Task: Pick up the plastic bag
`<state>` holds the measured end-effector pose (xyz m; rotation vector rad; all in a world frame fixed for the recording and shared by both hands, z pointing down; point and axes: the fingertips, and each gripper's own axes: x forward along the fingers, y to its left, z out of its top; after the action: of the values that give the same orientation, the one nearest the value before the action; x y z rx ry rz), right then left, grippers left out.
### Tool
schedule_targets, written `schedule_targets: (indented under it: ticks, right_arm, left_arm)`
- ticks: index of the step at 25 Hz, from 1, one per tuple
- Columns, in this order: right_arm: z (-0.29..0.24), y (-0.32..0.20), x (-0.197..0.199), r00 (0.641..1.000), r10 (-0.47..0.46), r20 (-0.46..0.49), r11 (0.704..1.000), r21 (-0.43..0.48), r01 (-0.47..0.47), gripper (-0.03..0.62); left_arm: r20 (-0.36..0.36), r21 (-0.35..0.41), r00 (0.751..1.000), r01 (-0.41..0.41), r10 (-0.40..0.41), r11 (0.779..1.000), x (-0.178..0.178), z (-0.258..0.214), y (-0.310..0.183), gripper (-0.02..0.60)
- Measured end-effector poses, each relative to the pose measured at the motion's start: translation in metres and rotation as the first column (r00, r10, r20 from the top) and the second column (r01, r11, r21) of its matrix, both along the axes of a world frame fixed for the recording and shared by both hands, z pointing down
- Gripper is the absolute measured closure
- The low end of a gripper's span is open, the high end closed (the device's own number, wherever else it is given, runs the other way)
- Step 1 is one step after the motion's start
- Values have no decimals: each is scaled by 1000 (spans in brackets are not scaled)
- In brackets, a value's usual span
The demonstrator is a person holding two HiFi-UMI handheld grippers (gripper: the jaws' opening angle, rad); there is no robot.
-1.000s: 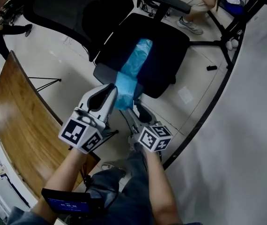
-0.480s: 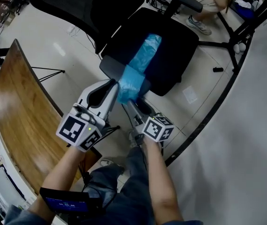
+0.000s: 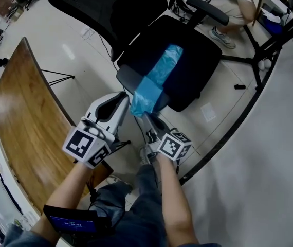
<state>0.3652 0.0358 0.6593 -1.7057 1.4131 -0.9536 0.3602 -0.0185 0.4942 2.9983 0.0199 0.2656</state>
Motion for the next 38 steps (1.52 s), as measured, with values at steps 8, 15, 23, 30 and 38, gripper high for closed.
schedule_targets:
  ticks: [8, 15, 23, 30, 38]
  right_arm:
    - [-85, -38, 5, 999, -42, -32, 993, 110, 45, 593]
    - [-159, -106, -21, 987, -140, -73, 965, 212, 153, 593]
    - [-219, -179, -97, 967, -245, -72, 918, 305, 255, 593]
    - [-247, -218, -195, 933, -347, -95, 870, 338, 358, 593]
    - [-263, -239, -308, 898, -419, -134, 833, 339, 438, 593]
  left_arm:
    - [-37, -8, 993, 110, -110, 994, -23, -32, -28, 532]
    - [-73, 15, 960, 271, -269, 962, -77, -73, -78, 532]
    - [-108, 61, 887, 457, -450, 887, -164, -113, -128, 532]
    - [-119, 84, 812, 582, -572, 809, -264, -129, -156, 532]
    - [-159, 125, 732, 681, -663, 722, -380, -155, -172, 532]
